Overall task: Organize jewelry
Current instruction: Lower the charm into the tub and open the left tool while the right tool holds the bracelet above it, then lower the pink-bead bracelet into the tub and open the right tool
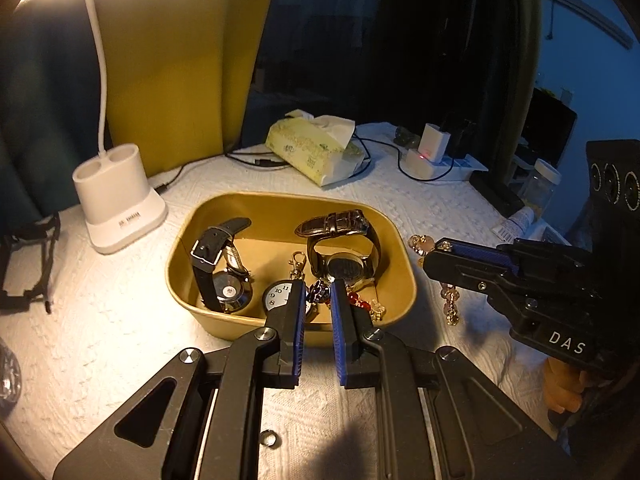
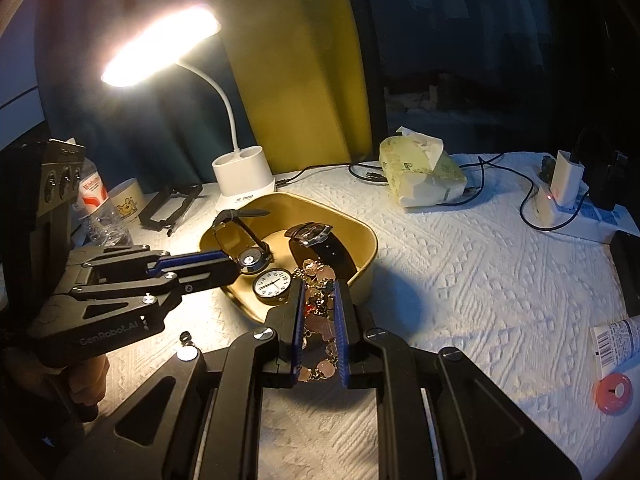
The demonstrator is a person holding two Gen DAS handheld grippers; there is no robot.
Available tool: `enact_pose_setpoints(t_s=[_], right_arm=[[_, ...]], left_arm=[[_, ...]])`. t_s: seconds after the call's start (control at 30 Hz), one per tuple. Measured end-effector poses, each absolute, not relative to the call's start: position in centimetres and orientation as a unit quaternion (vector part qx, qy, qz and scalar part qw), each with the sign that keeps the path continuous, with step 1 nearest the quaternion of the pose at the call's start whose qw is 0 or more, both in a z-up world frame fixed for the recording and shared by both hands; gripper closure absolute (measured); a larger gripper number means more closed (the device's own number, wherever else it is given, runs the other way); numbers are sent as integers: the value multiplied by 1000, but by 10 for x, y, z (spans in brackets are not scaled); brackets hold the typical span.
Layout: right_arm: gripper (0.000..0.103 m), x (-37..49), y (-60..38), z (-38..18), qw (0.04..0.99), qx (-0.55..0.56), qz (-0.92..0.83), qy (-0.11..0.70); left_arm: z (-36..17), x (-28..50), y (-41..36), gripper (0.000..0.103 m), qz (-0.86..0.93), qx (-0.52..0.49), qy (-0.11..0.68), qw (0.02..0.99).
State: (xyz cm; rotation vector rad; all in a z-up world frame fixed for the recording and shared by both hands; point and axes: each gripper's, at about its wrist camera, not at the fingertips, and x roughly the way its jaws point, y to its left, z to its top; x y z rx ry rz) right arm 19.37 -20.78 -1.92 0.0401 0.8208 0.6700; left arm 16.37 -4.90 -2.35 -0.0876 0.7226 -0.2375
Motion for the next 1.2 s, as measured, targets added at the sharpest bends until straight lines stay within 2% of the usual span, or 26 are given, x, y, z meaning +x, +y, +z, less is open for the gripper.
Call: enact_pose_setpoints(t_s=[0.2,0.33,0.37,1.2], right_arm=[[89,202,-206,-20,863,19,320,390],[89,204,-202,-19,863,17,323,388],[89,204,-201,-19,863,17,324,387],[89,226,-158,-16,860,-18,332,386]], left_arm=[[-30,172,-46,88,-118,-57,368,920],[-27,170,-40,68,-111,-66,360,924],[-26,169,-39,66,-106,-70,359,924],[-25,146,20,64,-44,-112,338,933]])
